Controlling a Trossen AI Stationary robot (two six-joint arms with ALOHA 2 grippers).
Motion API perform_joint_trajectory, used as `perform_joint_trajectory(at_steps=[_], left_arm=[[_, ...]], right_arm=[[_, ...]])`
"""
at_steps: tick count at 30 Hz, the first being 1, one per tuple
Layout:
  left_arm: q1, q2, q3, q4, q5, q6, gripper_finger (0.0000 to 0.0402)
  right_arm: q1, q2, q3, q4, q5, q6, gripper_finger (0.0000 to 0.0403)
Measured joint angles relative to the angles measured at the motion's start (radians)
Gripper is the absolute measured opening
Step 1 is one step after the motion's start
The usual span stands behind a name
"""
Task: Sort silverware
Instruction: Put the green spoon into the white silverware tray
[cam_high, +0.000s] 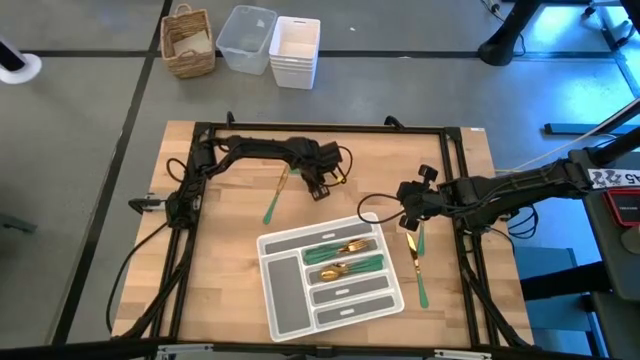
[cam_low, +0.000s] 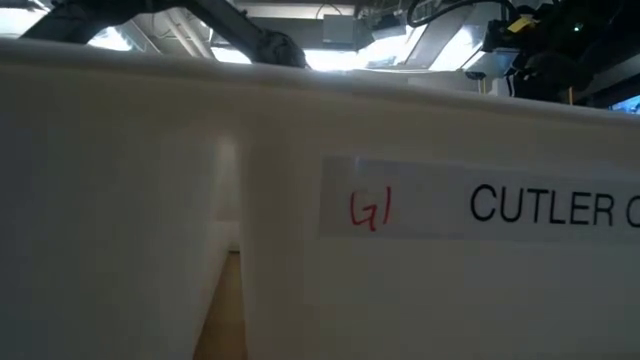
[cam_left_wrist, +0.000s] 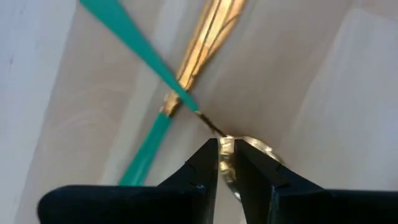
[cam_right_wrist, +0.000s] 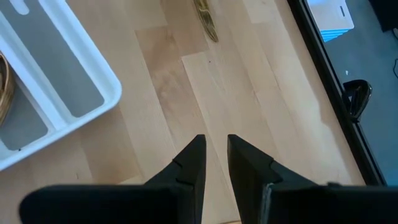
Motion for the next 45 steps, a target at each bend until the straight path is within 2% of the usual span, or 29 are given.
perform_joint_trajectory(at_steps=[22,31,37,45], left_arm=[[-0.004,-0.001,0.002,0.039,-0.012,0.021,0.0047],[-0.003,-0.001,0.002,0.043,-0.020,0.013,0.0112],[0.007,0.005,0.001,0.053,-0.020,-0.108,0.0140],[0.027,0.018,0.002,0.069,-0.021,-0.275,0.0143]], right_arm=[[0.000,0.000,0.000,0.000,-0.053,0.000,0.0067],[0.000,0.000,0.000,0.000,-0.052,0.000,0.0067],[0.000,0.000,0.000,0.000,-0.053,0.000,0.0067],[0.000,0.000,0.000,0.000,-0.052,0.000,0.0067]])
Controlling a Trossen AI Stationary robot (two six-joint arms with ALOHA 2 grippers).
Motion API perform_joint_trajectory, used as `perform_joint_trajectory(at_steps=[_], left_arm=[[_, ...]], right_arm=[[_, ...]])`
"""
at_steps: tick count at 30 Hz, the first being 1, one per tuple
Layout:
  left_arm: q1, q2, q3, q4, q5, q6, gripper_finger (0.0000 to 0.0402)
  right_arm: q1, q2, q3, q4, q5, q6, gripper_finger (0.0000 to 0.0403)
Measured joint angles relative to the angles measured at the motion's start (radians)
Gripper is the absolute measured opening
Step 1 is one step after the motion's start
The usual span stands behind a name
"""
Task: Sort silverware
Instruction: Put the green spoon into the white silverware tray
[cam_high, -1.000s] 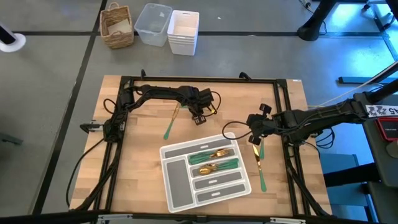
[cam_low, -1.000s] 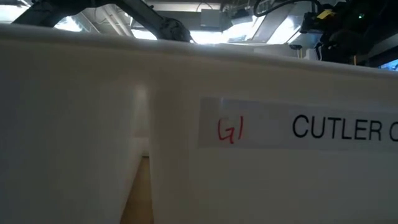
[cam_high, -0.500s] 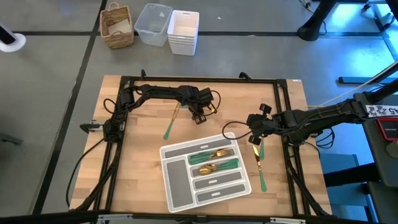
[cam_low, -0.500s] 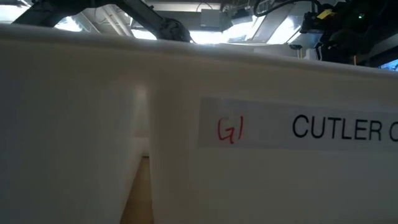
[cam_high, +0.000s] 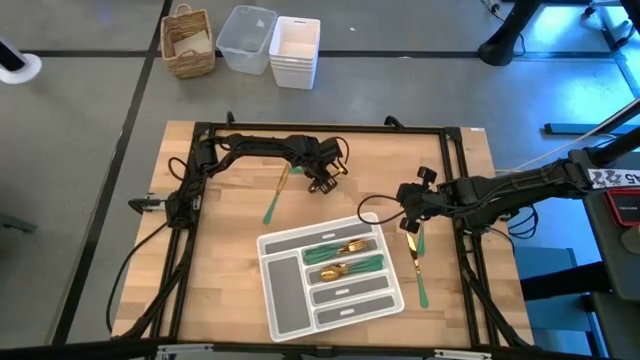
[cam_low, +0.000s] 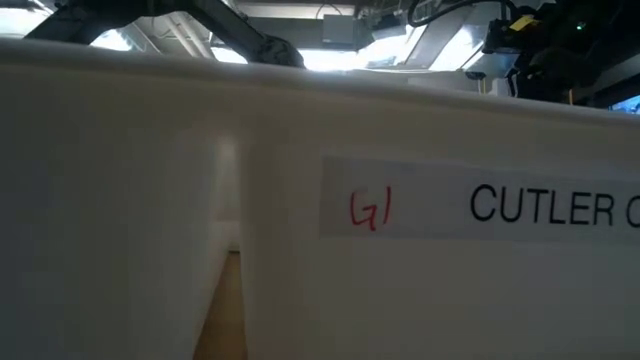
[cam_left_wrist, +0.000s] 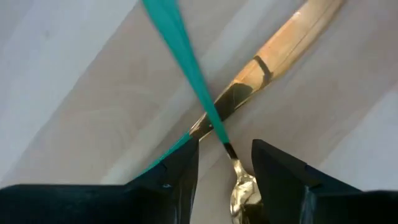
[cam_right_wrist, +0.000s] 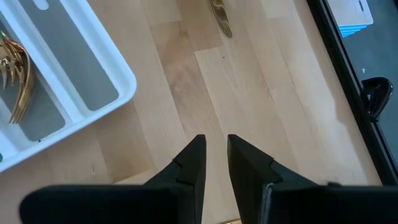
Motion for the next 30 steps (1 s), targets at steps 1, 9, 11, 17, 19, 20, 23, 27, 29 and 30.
perform_joint_trajectory(at_steps=[1,9,11,17,19,20,23,27,29,30], left_arm=[[0.000,0.002,0.000,-0.006,0.000,-0.014,0.0143],[-0.013,0.003,-0.001,-0.006,0.003,-0.036,0.0143],[-0.015,0.010,0.000,0.001,0.004,-0.050,0.0143],[-0.013,0.038,0.004,0.007,0.002,-0.058,0.0143],[-0.013,0.039,0.004,0.006,0.002,-0.055,0.0142],[-0.012,0.039,0.004,0.006,0.002,-0.054,0.0139],[-0.012,0.040,0.003,0.007,0.000,-0.035,0.0114],[-0.012,0.041,0.003,0.007,-0.001,0.006,0.0057],[-0.012,0.042,0.003,0.008,-0.001,0.022,0.0025],[-0.012,0.042,0.002,0.008,-0.001,0.028,0.0014]], right_arm=[[0.000,0.000,0.000,0.000,0.000,0.000,0.0067],[0.000,0.000,0.000,0.000,0.000,0.000,0.0067],[0.000,0.000,0.000,0.000,0.000,0.000,0.0067],[0.000,0.000,0.000,-0.001,0.000,0.000,0.0067],[0.000,0.000,0.000,-0.001,0.000,0.000,0.0067],[0.000,0.000,0.000,-0.001,0.000,0.000,0.0067],[0.000,0.000,0.000,-0.001,0.000,0.000,0.0067],[0.000,0.000,0.000,-0.001,0.000,0.000,0.0067],[0.000,0.000,0.000,-0.001,0.000,0.000,0.0067],[0.000,0.000,0.000,-0.001,0.000,0.000,0.0067]])
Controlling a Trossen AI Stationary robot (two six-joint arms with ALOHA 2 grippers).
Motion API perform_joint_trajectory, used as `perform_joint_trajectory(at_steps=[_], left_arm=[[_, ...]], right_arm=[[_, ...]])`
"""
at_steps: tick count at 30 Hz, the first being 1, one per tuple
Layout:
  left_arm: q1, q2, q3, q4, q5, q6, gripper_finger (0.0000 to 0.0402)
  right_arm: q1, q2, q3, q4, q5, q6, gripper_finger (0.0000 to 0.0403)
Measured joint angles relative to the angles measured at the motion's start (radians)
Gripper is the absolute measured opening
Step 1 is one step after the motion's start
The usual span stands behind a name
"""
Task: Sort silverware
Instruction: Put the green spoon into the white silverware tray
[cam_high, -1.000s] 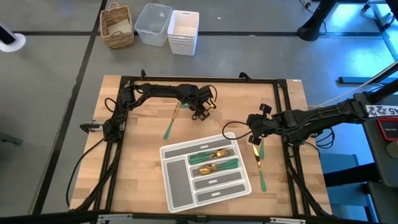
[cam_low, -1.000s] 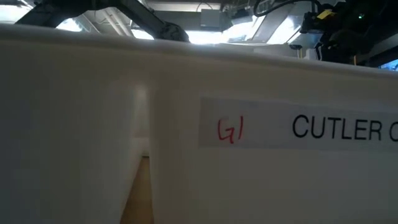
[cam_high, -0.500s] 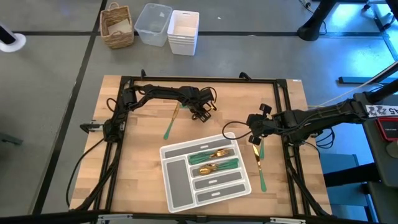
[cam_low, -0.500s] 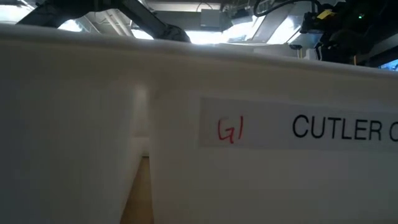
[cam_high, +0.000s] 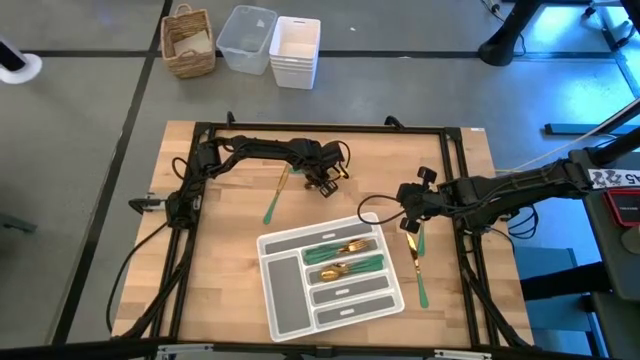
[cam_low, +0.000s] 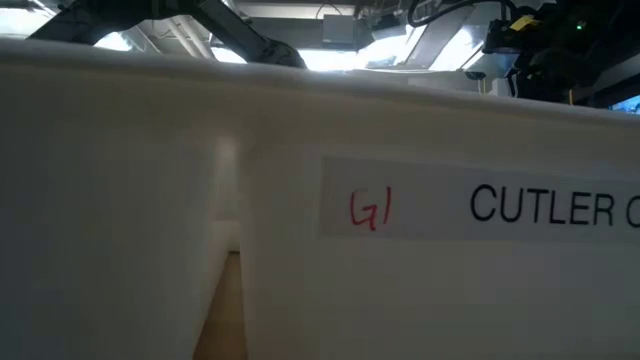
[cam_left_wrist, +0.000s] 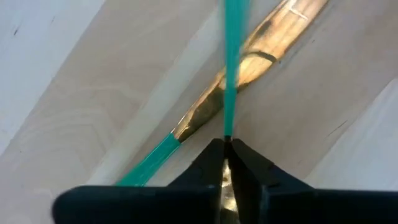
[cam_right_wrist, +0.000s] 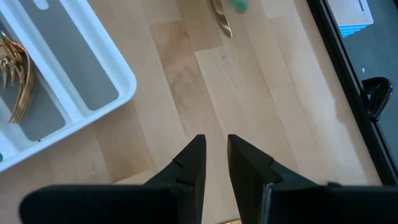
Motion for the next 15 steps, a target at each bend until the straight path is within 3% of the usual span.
perform_joint_trajectory(at_steps=[7,15], left_arm=[[0.000,-0.014,0.000,-0.006,0.003,0.020,0.0007],[-0.008,-0.119,0.000,-0.004,0.101,0.020,0.0004]], right_arm=[[0.000,0.000,0.000,0.000,0.000,0.000,0.0067],[0.000,0.000,0.000,0.001,0.000,0.000,0.0067]])
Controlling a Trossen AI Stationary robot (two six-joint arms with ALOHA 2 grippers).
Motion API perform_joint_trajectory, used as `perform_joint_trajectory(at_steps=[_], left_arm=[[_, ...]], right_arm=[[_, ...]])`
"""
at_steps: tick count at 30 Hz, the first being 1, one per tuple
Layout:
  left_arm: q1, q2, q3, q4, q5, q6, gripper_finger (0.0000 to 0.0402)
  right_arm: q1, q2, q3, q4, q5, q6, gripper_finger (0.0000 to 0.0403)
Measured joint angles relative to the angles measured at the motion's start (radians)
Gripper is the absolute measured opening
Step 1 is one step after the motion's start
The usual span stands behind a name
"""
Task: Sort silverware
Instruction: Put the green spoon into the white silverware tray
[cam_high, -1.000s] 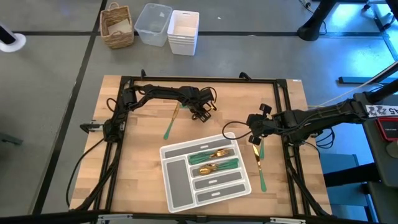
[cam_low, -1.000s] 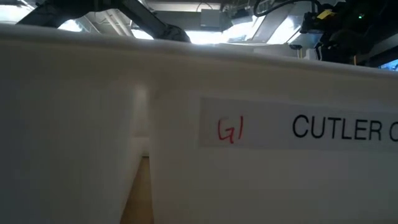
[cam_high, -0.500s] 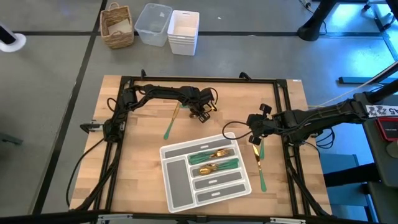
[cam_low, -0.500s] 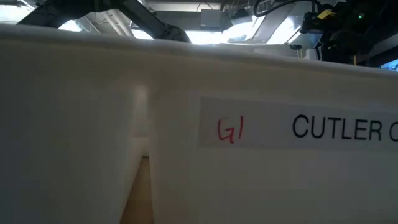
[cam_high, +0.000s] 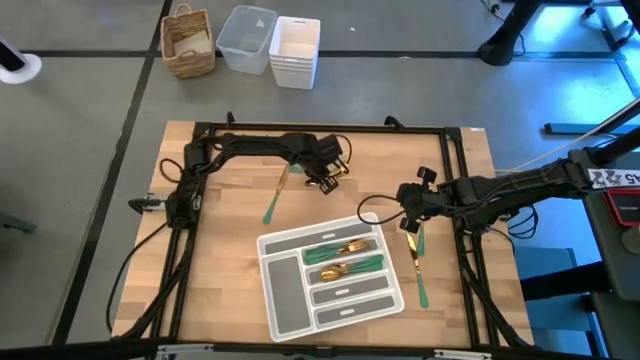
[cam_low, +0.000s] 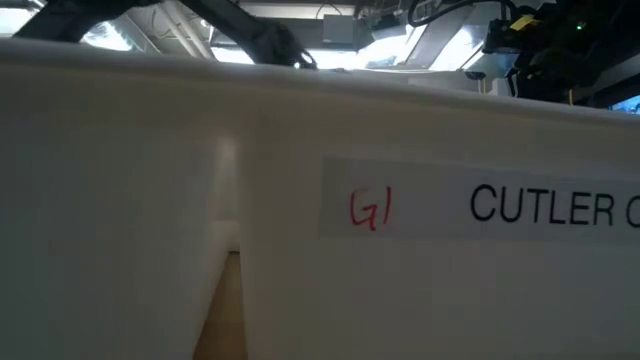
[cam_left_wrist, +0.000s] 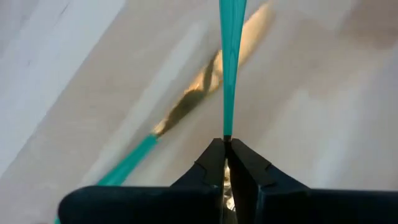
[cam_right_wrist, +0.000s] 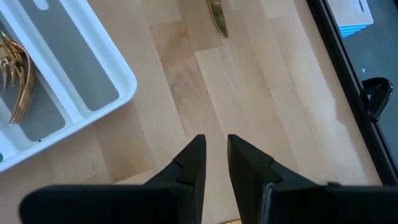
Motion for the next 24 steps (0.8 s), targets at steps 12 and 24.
perform_joint_trajectory(at_steps=[12,24], left_arm=[[-0.160,-0.068,0.000,0.016,0.239,0.060,0.0003],[-0.428,-0.059,0.000,0.131,0.272,0.079,0.0004]], right_arm=[[0.000,0.000,0.000,-0.002,0.000,0.032,0.0067],[0.000,0.000,0.000,-0.116,-0.001,0.331,0.0067]])
